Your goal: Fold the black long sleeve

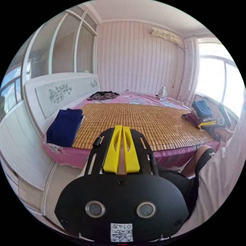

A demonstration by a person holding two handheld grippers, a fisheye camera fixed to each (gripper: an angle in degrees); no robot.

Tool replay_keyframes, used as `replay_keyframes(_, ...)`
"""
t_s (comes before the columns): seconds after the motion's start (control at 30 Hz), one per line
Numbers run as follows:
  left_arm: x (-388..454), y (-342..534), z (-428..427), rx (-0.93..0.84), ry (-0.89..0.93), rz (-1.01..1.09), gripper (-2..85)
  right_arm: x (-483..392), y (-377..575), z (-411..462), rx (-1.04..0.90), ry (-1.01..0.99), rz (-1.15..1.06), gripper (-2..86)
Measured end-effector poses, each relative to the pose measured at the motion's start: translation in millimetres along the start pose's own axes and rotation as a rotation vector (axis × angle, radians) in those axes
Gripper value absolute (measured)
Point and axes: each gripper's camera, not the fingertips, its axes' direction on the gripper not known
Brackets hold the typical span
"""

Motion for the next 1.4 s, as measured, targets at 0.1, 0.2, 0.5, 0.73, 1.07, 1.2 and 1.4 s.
replay_keyframes(0.1,67,-51,27,0.053,0.114,0.121,-0.8,39,52,-24,0.076,-0.007,0.165,-0.9)
replay_keyframes(0.2,134,-93,57,0.059,0.192,0.183,-0.4,65,100,-43,0.163,0.026,0.263,-0.9)
replay_keyframes(0.5,341,-190,171,-0.082,0.527,0.379,7.6,165,243,-50,0.233,0.063,0.569,0.7)
replay_keyframes(0.73,509,-249,278,-0.221,0.778,0.476,9.6,260,333,-49,0.231,0.114,0.775,7.5)
replay_keyframes(1.07,746,-331,459,-0.413,0.956,0.506,11.1,402,405,-24,0.275,0.103,0.991,11.5)
replay_keyframes(1.2,831,-360,509,-0.437,0.963,0.483,12.7,440,419,1,0.277,0.052,1.066,12.5)
replay_keyframes(1.4,924,-367,559,-0.538,0.919,0.504,11.6,467,430,13,0.312,-0.056,1.106,6.6)
